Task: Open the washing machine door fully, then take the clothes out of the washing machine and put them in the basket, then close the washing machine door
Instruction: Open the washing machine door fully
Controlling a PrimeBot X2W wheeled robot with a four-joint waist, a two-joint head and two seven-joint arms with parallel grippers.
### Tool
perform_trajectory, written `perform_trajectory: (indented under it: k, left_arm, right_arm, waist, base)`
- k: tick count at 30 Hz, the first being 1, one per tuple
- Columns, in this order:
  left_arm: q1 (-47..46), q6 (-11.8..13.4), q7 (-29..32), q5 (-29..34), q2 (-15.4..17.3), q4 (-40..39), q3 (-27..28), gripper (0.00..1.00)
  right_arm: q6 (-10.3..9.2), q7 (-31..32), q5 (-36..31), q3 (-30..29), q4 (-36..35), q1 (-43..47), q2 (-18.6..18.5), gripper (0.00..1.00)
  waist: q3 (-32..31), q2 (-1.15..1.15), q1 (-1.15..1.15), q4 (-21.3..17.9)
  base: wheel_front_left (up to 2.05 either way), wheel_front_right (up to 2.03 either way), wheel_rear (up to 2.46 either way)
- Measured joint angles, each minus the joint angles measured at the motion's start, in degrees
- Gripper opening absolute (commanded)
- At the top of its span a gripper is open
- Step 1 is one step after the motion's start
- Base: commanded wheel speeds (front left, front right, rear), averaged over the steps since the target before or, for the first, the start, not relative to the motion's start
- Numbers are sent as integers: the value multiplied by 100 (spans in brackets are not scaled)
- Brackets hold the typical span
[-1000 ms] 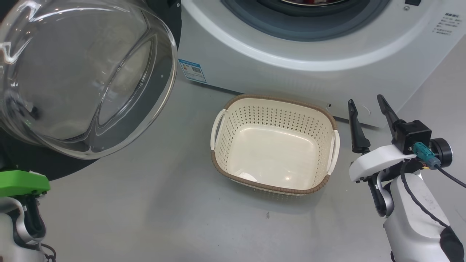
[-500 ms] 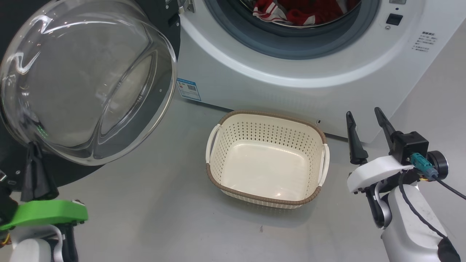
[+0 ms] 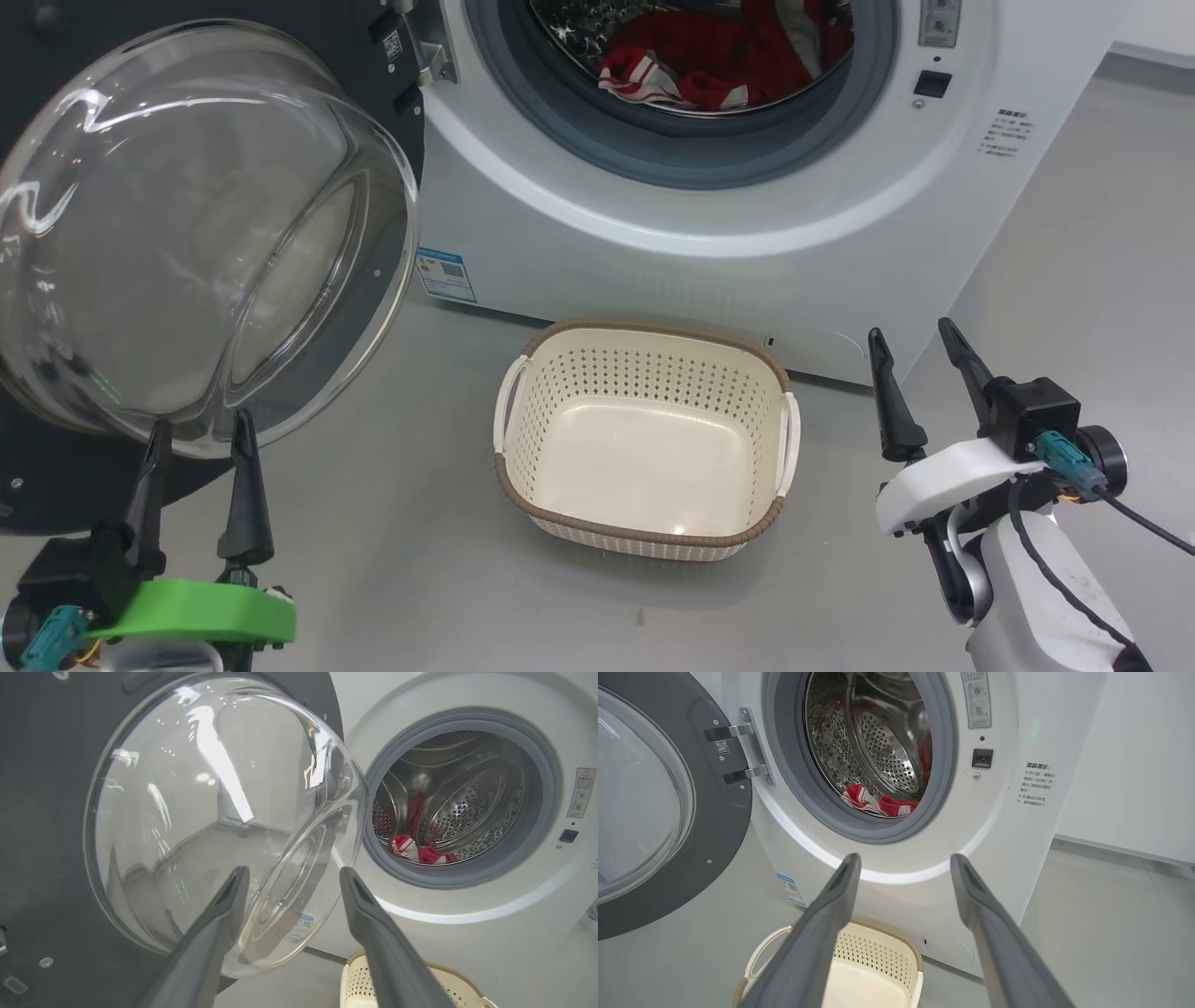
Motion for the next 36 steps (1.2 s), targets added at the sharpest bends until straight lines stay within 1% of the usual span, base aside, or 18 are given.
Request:
perform_trajectory:
  k: [7, 12, 17, 21, 24, 28, 30, 33, 36]
  left_arm:
    - [216, -119, 183, 99, 118, -162, -174, 100]
    - [244, -203, 252, 98, 131, -233, -241, 100]
    - [281, -204, 398, 99, 171, -234, -287, 100]
    - [281, -204, 444, 105, 210, -235, -274, 100]
    - [288, -201, 446, 154, 218, -235, -246, 100]
    - [297, -197, 528, 189, 242, -224, -244, 100]
    - [307, -196, 572, 203, 244, -214, -253, 100]
    - [336, -194, 644, 216, 246, -207, -301, 100]
    - [362, -179, 694, 216, 245, -200, -336, 100]
  right_arm:
    - [32, 0, 41, 172, -144, 102, 11, 100]
    - [31, 0, 170, 325, -286, 129, 14, 100]
    - [24, 0, 353, 461, -414, 259, 16, 100]
    - [-68, 0, 416, 530, -521, 349, 16, 100]
    - [-71, 0, 438, 601, -565, 406, 16, 100]
    - [-123, 0, 443, 661, -615, 516, 18, 100]
    - [-130, 0, 444, 686, -653, 575, 19, 100]
    - [-211, 0, 444, 690, -702, 628, 20, 100]
    - [-229, 0, 444, 683, -760, 698, 22, 100]
  waist:
    - [-88, 0, 0, -311]
    - [-127, 0, 0, -597]
    - [-168, 0, 0, -905]
    - [-203, 0, 0, -1157]
    - [-230, 0, 0, -1335]
    - [-271, 0, 0, -1543]
    - [-296, 0, 0, -1631]
    - [-334, 0, 0, -1734]
    - [-362, 0, 0, -1795]
  base:
    - [0, 0, 0]
    - [0, 0, 0]
    - [0, 0, 0]
    - [0, 0, 0]
    - [0, 0, 0]
    - [0, 0, 0]
    - [0, 0, 0]
    - [0, 0, 0]
    - [0, 0, 0]
